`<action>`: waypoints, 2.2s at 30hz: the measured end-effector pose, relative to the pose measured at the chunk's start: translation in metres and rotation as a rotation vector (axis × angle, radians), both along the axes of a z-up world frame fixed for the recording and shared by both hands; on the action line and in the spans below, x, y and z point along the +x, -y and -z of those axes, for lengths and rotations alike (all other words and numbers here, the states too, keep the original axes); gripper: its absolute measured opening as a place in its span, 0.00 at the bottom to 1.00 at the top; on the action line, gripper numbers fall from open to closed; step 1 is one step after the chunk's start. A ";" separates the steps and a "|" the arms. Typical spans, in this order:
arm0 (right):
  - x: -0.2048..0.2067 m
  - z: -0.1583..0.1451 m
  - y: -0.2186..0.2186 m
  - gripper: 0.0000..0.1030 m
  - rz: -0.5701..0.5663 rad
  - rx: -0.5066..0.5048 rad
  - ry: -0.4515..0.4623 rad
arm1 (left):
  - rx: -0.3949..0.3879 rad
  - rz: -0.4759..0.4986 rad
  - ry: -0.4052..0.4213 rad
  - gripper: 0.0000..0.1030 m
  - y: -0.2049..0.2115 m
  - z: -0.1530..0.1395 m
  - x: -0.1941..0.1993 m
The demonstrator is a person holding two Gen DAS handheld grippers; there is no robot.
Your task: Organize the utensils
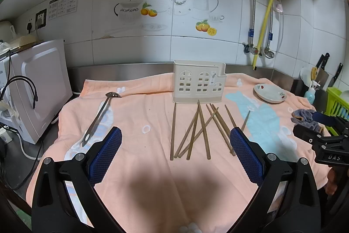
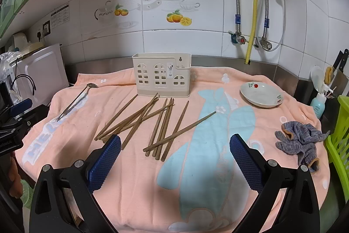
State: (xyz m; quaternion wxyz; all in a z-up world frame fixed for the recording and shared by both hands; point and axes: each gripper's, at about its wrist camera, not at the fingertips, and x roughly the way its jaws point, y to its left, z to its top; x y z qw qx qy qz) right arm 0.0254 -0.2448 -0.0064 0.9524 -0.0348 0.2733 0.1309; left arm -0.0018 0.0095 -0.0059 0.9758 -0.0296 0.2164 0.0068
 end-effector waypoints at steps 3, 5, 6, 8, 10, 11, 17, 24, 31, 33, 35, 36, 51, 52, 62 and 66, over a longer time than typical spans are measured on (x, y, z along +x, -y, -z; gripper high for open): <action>0.000 0.000 0.000 0.94 0.000 0.000 0.000 | 0.000 -0.002 -0.001 0.95 0.001 0.000 0.000; 0.000 0.000 0.000 0.94 0.001 0.002 -0.001 | -0.003 -0.001 -0.004 0.95 0.002 0.001 -0.001; 0.000 0.001 0.000 0.94 0.000 0.003 0.000 | -0.004 -0.001 -0.007 0.95 0.003 0.001 0.000; 0.000 0.001 0.000 0.94 0.002 0.002 0.000 | -0.006 0.000 -0.009 0.95 0.004 0.001 0.000; 0.000 0.001 0.000 0.94 0.000 0.002 0.000 | -0.008 0.000 -0.010 0.95 0.005 0.001 0.000; 0.000 0.001 0.000 0.94 0.000 0.003 -0.001 | -0.008 0.001 -0.008 0.95 0.005 0.001 0.000; 0.000 0.000 0.000 0.94 0.001 0.003 0.000 | -0.009 0.000 -0.008 0.95 0.006 0.001 0.000; -0.001 0.000 -0.001 0.94 0.000 0.001 0.001 | -0.016 -0.001 -0.008 0.95 0.004 0.000 0.001; -0.001 0.001 -0.002 0.94 -0.002 0.004 -0.002 | -0.025 -0.001 -0.016 0.95 0.001 0.002 0.002; -0.001 0.001 -0.002 0.94 0.000 0.003 -0.001 | -0.026 -0.001 -0.017 0.95 0.000 0.002 0.002; 0.000 0.001 -0.001 0.94 -0.002 0.005 -0.003 | -0.028 0.000 -0.018 0.95 0.000 0.002 0.003; 0.000 0.001 -0.002 0.94 -0.002 0.004 -0.004 | -0.028 0.000 -0.019 0.95 0.000 0.002 0.003; 0.006 0.005 -0.008 0.94 -0.007 -0.003 -0.020 | -0.038 -0.005 -0.037 0.95 -0.003 0.005 0.011; 0.006 0.005 -0.009 0.94 -0.007 -0.003 -0.022 | -0.038 -0.004 -0.038 0.95 -0.003 0.005 0.011; 0.014 0.007 -0.013 0.94 -0.013 -0.008 -0.035 | -0.042 -0.003 -0.053 0.95 -0.005 0.008 0.018; 0.018 0.009 -0.016 0.94 -0.016 -0.009 -0.047 | -0.047 -0.006 -0.061 0.95 -0.009 0.009 0.022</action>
